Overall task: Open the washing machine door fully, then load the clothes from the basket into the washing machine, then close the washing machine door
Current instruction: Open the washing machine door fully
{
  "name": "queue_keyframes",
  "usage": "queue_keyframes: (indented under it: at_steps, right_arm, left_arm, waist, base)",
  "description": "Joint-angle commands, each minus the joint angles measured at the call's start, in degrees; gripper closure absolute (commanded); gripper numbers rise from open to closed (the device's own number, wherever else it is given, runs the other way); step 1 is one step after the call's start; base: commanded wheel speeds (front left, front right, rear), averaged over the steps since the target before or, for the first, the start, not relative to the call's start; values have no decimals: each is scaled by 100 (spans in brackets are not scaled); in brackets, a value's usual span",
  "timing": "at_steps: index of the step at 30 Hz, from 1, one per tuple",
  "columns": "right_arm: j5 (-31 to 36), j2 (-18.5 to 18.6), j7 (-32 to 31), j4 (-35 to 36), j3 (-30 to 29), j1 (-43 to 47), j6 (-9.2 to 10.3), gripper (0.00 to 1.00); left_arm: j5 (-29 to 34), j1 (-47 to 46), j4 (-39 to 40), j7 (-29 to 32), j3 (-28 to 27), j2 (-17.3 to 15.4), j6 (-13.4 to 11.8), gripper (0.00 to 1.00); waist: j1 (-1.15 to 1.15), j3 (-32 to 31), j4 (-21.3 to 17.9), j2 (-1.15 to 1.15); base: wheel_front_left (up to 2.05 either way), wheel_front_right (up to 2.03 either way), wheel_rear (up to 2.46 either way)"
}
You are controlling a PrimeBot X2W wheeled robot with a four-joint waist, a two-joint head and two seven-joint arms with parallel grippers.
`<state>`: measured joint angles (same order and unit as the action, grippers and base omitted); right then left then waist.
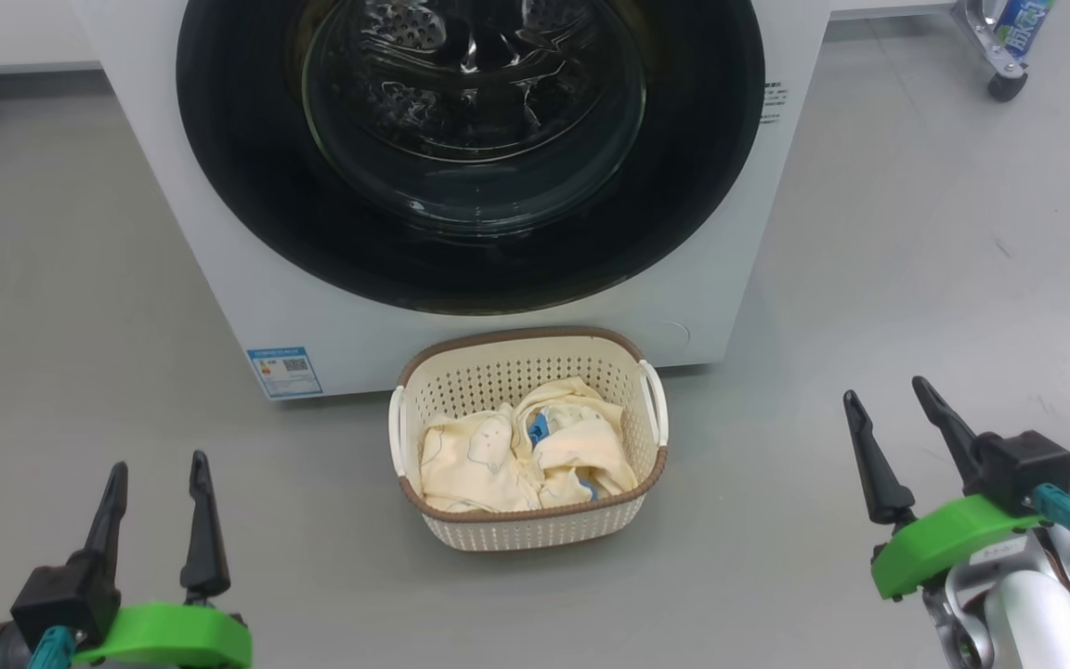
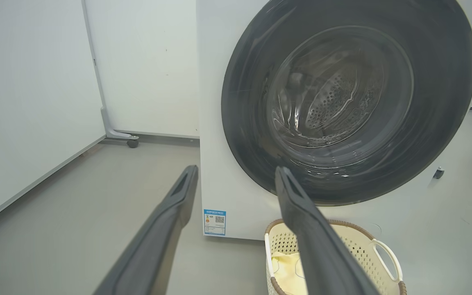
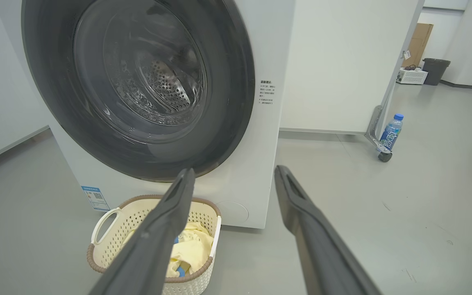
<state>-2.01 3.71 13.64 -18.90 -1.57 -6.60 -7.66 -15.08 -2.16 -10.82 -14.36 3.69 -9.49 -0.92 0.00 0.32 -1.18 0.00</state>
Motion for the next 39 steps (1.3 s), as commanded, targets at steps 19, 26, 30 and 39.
queue_keyframes:
  at_steps: [19,26,30,39]
  right_arm:
    - [8,76,89,127,69,-226,17,0]
    - [16,59,93,134,68,-203,17,0]
    - [21,52,95,139,74,-194,17,0]
    - [3,53,99,150,72,-219,17,0]
  left_arm:
    - [174,-370,-10,-63,-247,-52,141,0]
    - [182,-378,-74,-63,-277,-46,176,0]
    - [167,-393,-92,-63,-298,-33,207,0]
    - [210,-401,-15,-63,-373,14,274,0]
  waist:
    - [0,17,17,0]
    - [0,20,46,0]
    - [0,21,60,0]
    - [0,49,56,0]
  base:
    - [63,63,-127]
    - [123,123,-246]
    - [123,123,-246]
    - [86,86,-172]
